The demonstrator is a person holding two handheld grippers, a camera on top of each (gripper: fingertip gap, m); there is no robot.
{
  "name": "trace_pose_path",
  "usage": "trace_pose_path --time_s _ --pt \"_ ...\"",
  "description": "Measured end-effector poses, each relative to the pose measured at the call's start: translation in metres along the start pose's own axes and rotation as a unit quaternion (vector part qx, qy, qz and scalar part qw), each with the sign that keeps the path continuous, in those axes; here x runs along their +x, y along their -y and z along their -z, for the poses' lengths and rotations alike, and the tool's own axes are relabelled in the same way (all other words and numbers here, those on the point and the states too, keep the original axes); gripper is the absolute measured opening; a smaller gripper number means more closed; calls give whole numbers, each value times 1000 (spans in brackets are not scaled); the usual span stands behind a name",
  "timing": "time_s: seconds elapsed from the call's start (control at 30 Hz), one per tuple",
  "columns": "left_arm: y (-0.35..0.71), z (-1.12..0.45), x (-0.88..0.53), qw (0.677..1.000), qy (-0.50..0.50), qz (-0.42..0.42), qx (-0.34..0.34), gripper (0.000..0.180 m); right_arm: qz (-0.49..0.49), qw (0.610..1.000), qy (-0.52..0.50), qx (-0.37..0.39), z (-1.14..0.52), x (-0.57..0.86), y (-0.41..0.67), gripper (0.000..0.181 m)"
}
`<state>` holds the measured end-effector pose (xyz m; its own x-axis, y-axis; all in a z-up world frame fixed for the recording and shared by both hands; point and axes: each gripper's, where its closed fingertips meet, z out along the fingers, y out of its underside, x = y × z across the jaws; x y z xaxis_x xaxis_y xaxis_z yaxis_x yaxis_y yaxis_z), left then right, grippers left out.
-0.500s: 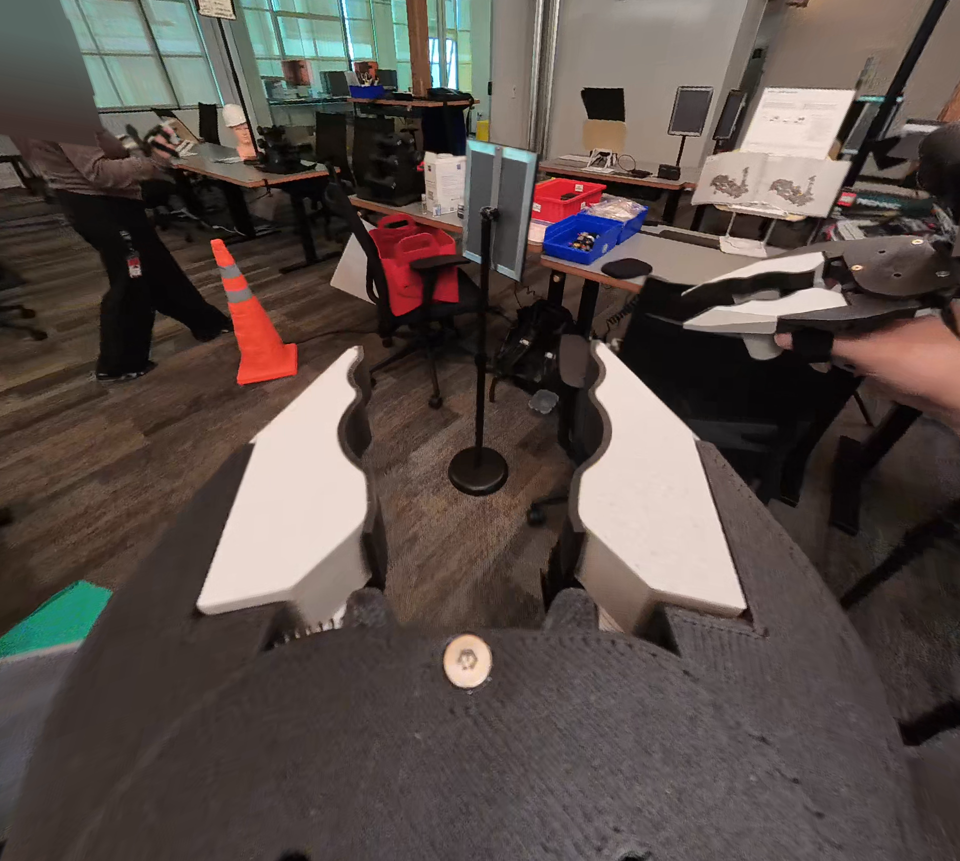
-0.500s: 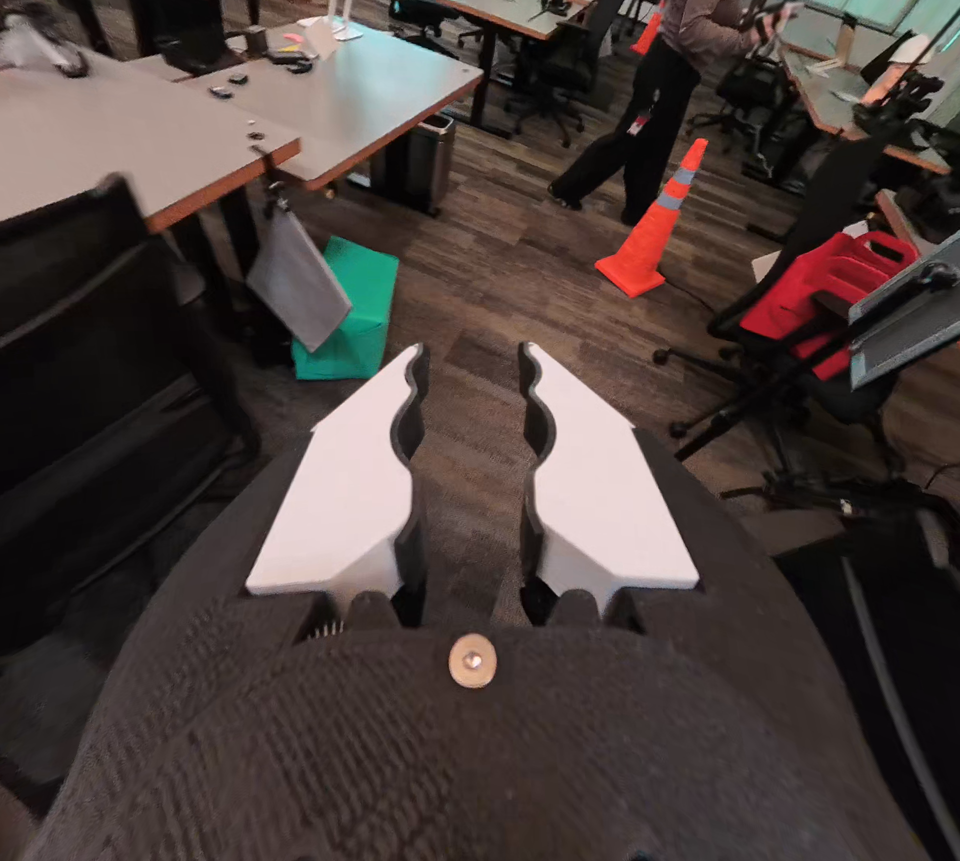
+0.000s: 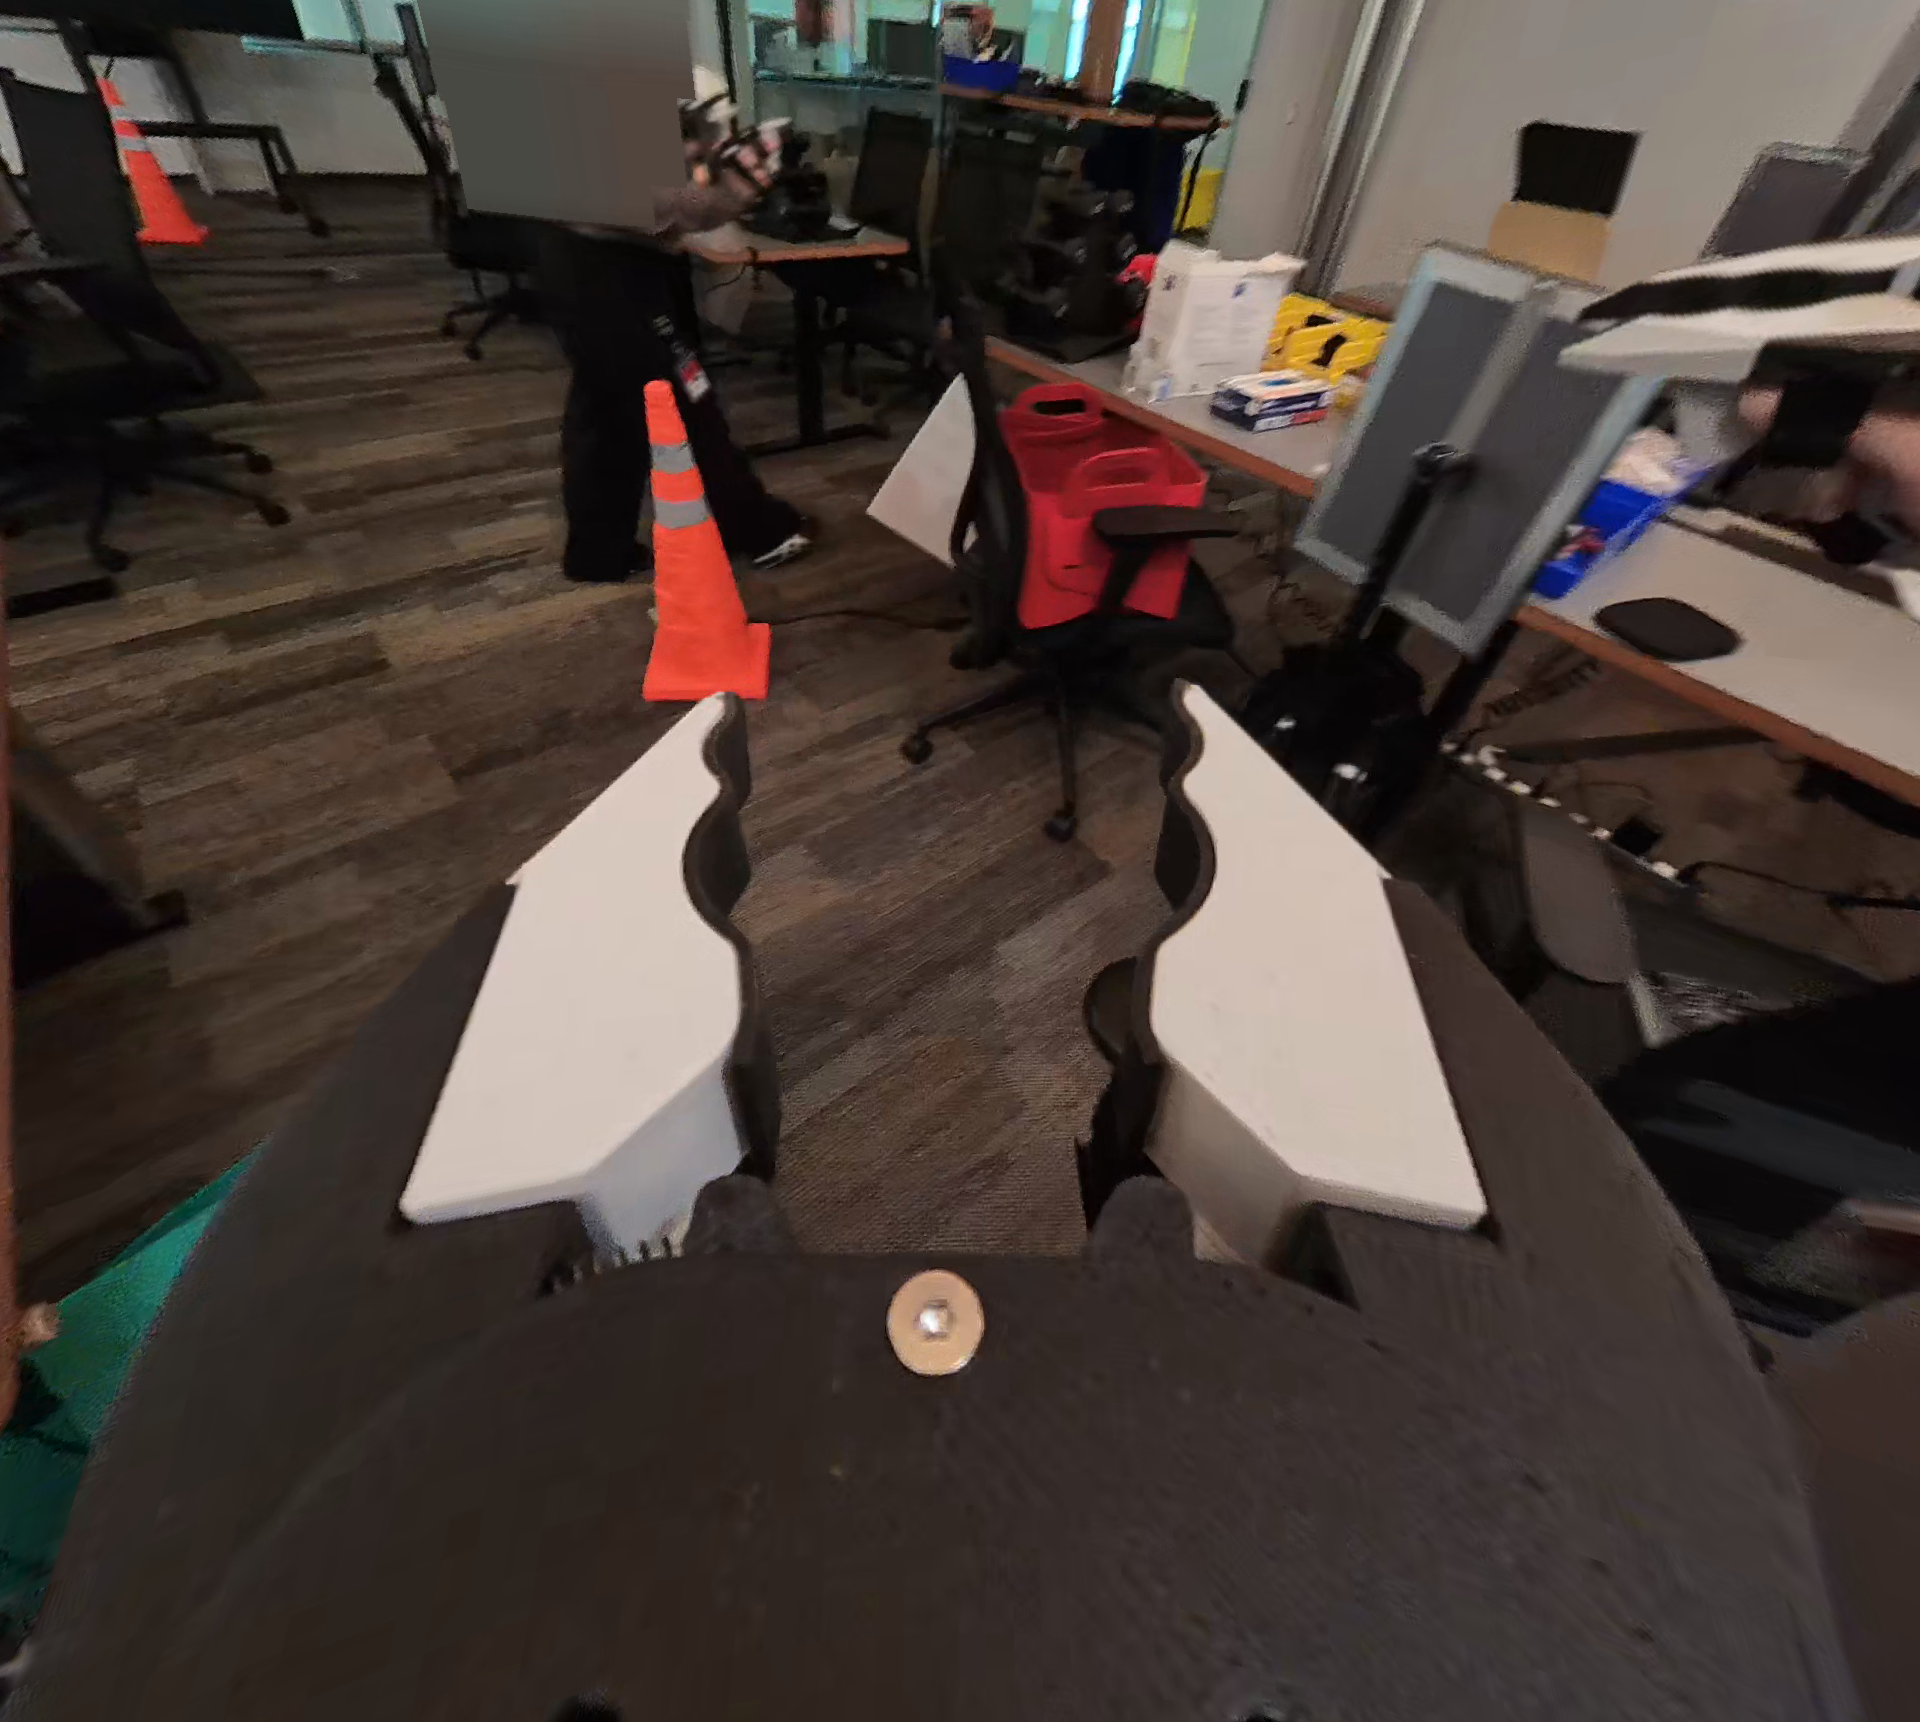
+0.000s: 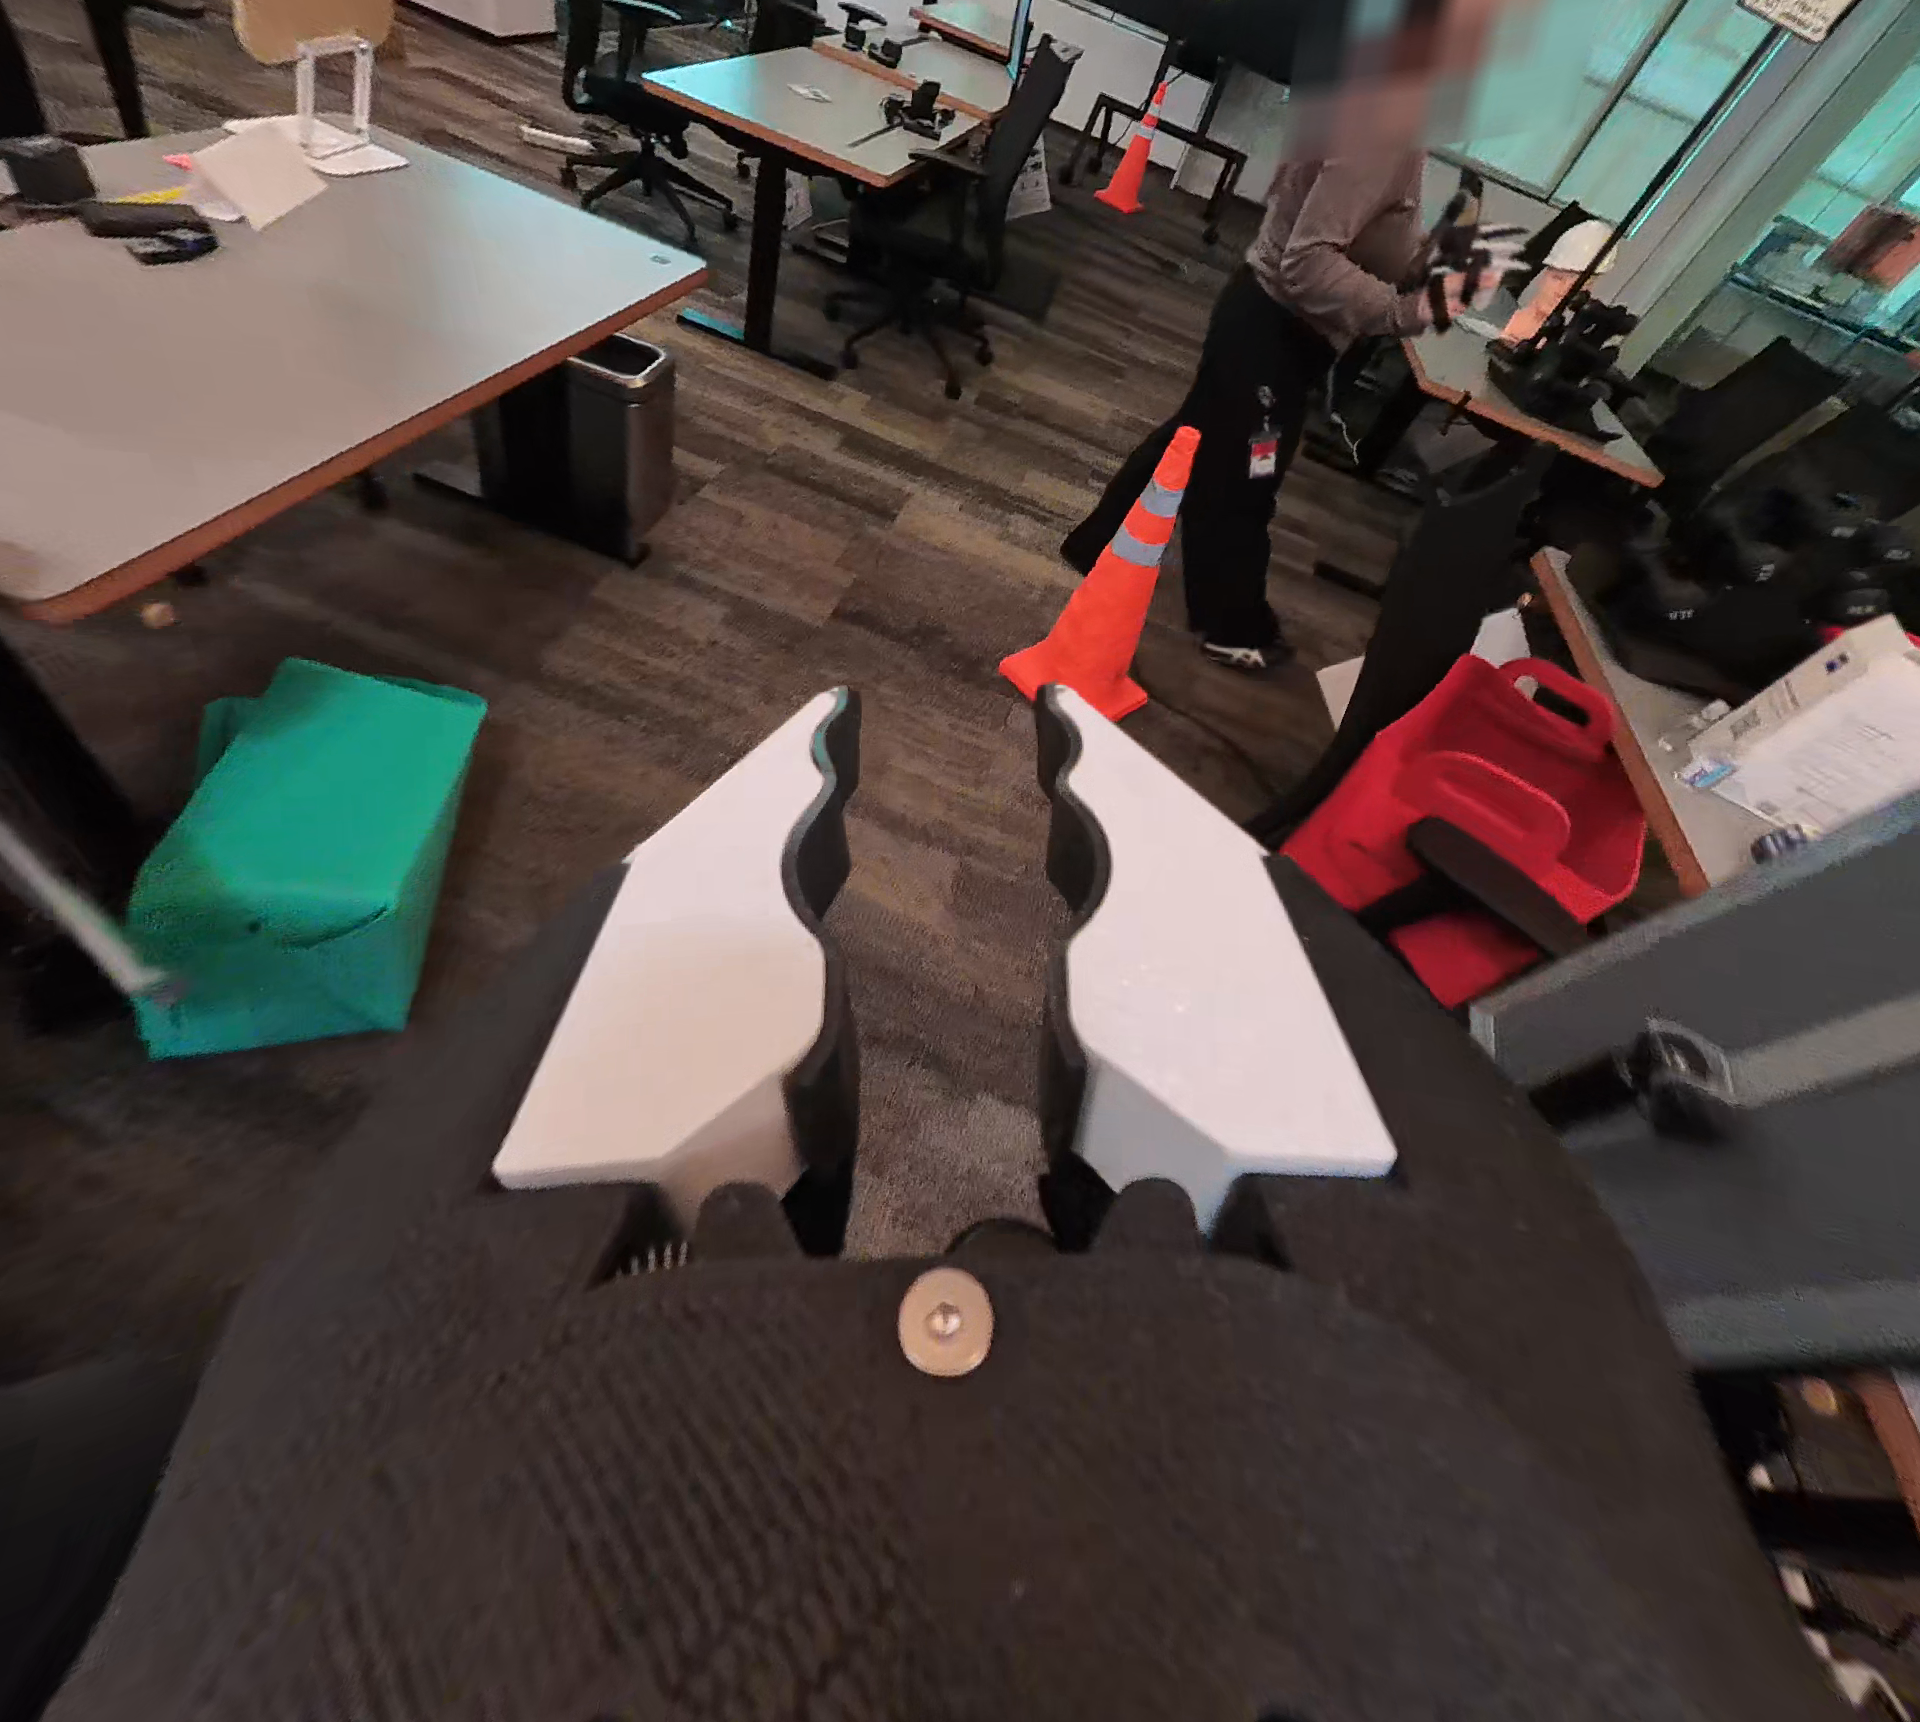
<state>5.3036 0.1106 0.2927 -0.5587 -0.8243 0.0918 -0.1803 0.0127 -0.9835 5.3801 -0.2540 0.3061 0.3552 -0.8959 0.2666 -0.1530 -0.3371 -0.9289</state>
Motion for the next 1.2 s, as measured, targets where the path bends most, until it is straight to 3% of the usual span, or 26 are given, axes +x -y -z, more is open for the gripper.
trace_pose_path --time_s 0.3,0.5,0.63,0.77,0.97,1.2 --pt "27 -216 -200 997 -56 36 -43 74 -81 995 -52 -6 -233 81 16 28" --pt "107 -370 -301 996 -85 5 18 69 -77 994 -83 9 -374 132 51 28" --pt "134 -480 -369 996 -79 3 36 70 -75 995 -66 -21 -487 172 45 28" --pt "152 -583 -443 997 -51 6 55 66 -80 995 -59 -5 -606 231 62 28" --pt "175 -720 -536 999 -36 -3 34 66 -70 996 -53 -33 -753 304 86 29" --pt "175 -881 -619 995 -93 -38 7 67 -82 989 -120 21 -870 371 98 28"
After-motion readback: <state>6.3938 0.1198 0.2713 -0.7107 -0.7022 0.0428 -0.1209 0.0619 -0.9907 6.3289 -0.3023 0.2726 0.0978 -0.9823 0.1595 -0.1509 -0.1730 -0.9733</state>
